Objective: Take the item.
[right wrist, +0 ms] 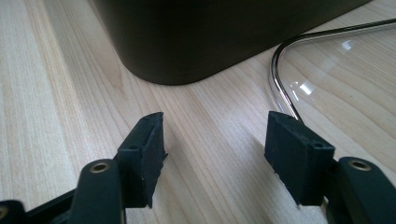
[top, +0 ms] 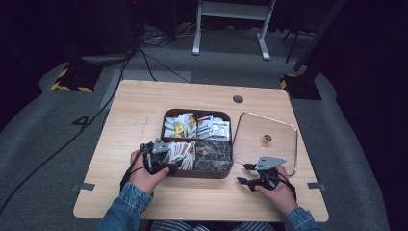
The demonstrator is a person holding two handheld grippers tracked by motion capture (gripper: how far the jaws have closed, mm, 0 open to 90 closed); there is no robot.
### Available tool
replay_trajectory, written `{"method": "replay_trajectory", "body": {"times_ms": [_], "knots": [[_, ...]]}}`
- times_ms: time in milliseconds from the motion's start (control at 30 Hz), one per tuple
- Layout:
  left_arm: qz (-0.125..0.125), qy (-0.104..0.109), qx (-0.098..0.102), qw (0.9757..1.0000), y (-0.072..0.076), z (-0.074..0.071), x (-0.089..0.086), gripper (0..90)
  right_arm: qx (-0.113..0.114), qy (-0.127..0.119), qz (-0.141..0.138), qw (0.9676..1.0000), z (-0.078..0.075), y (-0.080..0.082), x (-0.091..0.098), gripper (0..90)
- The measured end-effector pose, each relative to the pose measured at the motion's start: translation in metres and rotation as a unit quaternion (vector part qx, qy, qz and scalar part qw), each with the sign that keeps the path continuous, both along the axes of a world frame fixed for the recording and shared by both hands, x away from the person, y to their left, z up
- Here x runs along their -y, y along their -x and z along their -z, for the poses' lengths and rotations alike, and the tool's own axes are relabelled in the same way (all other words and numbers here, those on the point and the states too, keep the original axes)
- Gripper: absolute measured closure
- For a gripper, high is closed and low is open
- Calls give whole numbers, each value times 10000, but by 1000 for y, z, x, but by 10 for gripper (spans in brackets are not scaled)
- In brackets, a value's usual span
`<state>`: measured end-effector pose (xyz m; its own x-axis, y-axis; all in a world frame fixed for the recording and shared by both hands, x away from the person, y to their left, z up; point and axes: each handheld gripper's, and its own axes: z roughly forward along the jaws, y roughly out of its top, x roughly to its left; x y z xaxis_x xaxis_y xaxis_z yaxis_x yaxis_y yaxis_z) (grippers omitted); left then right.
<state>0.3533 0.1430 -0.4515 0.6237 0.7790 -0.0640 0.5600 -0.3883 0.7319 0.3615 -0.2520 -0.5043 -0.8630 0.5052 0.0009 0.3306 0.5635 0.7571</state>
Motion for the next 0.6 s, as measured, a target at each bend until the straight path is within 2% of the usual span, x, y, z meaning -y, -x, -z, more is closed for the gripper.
{"method": "replay_trajectory", "body": {"times_ms": [100, 200, 233, 267, 367, 433, 500, 567, 600], "knots": [[-184, -137, 5, 9997, -3, 4, -5, 383, 1, -3, 3, 10000, 0, 0, 0, 381], [-254, -141, 55, 9996, -4, 4, -8, 495, 4, -2, 3, 10000, 0, 0, 0, 381], [-281, -235, 77, 9993, -4, 4, -8, 519, 0, -1, 3, 10000, 0, 0, 0, 381], [-281, -235, 77, 9993, -4, 4, -8, 563, 0, -1, 3, 10000, 0, 0, 0, 381], [-250, -405, 48, 9989, -5, 5, -7, 596, 0, 2, -2, 10000, 0, 0, 0, 379], [-226, -687, 127, 9973, -5, 6, -4, 642, -1, -2, -9, 10000, 0, 0, 1, 378], [-238, -836, 123, 9961, -5, 6, -1, 678, -3, 0, -14, 10000, 0, 0, 1, 377], [-252, -821, 87, 9963, -5, 6, -2, 693, 3, 2, -13, 10000, 0, 0, 1, 378], [-253, -779, 48, 9966, -6, 5, -4, 728, -1, 4, -19, 10000, 0, 0, 1, 377]]}}
